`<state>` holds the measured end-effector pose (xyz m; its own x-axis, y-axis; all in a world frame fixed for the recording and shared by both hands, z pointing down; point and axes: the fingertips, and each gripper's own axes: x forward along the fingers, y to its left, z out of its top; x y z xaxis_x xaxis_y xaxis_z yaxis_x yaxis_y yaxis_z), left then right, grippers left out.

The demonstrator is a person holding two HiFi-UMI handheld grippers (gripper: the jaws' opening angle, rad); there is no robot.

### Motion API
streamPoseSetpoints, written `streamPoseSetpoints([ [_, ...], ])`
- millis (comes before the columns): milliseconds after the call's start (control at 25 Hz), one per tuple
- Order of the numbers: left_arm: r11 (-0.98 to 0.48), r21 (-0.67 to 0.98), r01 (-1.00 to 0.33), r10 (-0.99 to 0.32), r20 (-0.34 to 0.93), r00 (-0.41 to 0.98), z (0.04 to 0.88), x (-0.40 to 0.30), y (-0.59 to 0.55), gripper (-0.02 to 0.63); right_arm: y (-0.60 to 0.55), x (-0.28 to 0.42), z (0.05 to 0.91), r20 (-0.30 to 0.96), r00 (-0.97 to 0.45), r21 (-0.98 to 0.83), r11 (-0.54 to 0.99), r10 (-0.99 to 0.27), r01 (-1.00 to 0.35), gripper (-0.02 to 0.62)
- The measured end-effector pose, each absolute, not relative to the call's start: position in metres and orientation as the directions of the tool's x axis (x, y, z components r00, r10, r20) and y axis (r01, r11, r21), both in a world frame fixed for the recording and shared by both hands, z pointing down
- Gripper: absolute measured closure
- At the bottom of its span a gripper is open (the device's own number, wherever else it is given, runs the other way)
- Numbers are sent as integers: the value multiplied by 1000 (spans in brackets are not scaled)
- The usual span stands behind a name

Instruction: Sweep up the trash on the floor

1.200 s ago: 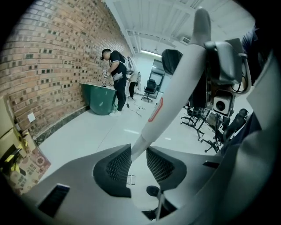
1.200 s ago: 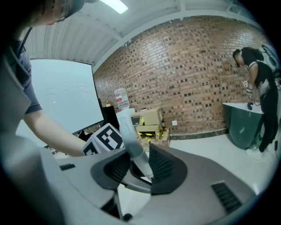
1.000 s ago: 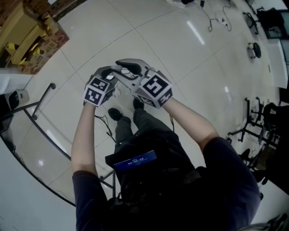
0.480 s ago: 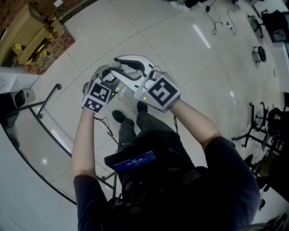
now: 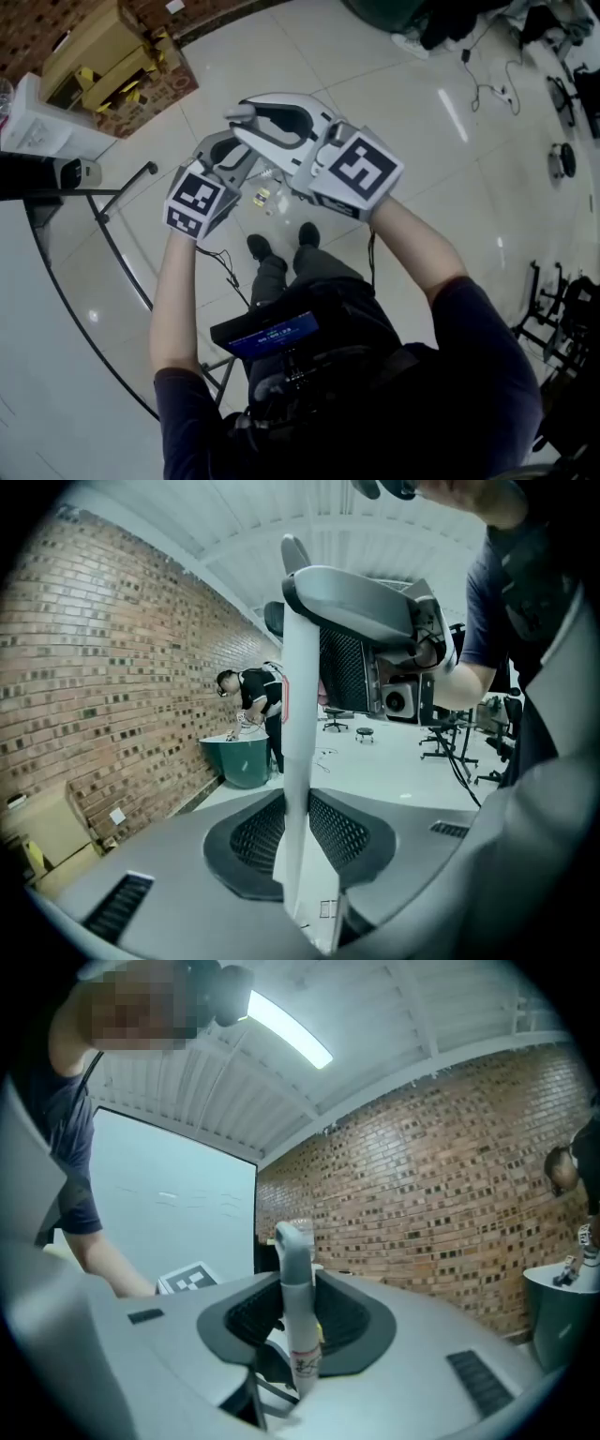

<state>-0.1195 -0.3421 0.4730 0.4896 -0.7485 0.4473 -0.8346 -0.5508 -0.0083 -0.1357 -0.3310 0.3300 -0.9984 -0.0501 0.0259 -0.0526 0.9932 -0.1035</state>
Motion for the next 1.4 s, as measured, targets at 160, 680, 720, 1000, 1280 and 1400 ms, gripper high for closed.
streamPoseSetpoints([
  [160,-504,-18,-863,-780,439,447,449,-131,-314,458,-305,-145,304,-9,-1000,-159,987,24,25,472],
  [680,-475,-17,-880,-816,381,434,454,-159,-167,458,-167,-186,297,10,-999,-226,973,42,38,477],
  [720,-478,-6,-878,-816,372,442,457,-156,-155,464,-155,-185,301,22,-999,-226,974,32,26,476],
  [1000,-475,23,-879,-822,346,453,477,-149,-98,511,-96,-180,321,75,-996,-221,973,-45,-60,474],
  [1280,-514,18,-858,-777,415,474,510,-131,-81,514,-83,-156,354,145,-982,-251,956,-119,-153,474],
  [1400,-503,59,-862,-765,434,476,530,-121,-81,515,-86,-144,374,178,-976,-294,939,-128,-176,472],
])
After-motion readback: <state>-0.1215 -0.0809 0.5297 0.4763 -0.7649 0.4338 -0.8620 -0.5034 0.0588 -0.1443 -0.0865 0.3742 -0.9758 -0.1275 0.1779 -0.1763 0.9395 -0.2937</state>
